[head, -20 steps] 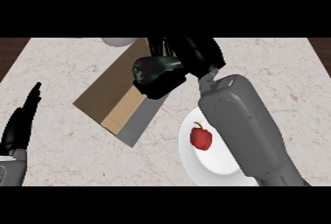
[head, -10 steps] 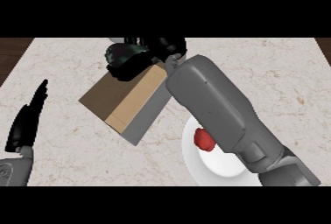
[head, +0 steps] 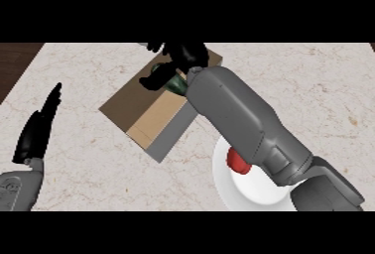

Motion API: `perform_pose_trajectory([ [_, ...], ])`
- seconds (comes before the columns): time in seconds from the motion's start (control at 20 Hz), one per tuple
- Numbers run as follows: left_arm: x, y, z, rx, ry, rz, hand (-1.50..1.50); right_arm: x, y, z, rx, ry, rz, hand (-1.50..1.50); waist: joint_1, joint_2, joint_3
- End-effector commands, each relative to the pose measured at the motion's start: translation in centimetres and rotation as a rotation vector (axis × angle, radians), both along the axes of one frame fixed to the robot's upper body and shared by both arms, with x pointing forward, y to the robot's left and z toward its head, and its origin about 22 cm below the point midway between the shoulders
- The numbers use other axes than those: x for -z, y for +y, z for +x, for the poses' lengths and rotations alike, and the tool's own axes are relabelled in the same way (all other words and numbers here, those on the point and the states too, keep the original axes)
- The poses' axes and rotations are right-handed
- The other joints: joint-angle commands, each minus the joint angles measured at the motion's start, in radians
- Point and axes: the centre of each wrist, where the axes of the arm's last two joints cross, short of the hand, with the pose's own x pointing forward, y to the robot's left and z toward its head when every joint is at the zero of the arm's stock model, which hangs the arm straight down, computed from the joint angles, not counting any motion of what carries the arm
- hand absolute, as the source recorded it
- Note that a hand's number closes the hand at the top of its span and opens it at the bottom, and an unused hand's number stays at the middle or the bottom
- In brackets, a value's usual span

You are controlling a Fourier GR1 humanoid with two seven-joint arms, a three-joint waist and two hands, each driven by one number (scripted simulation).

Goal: Pick the eggplant from the plate and place it in the cardboard box

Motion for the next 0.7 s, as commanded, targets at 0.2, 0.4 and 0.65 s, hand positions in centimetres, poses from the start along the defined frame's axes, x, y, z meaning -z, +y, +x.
perform_pose_trajectory([
  [0.2, 0.7, -1.2, 0.3, 0.031, -0.007, -0.008, 0.0, 1.4, -0.3, 0.3, 0.014, 0.086, 0.08, -1.5, 0.029, 0.006, 0.0],
  [0.4, -0.6, 0.3, 0.8, 0.027, 0.008, 0.009, 0.0, 1.6, -0.5, 0.5, -0.006, -0.022, 0.173, -1.5, 0.022, 0.008, 0.001],
  [0.65, 0.4, -0.7, 0.7, 0.001, 0.016, -0.016, 0.0, 0.7, -0.6, 0.6, 0.027, -0.104, 0.363, -1.5, -0.006, -0.001, 0.002],
])
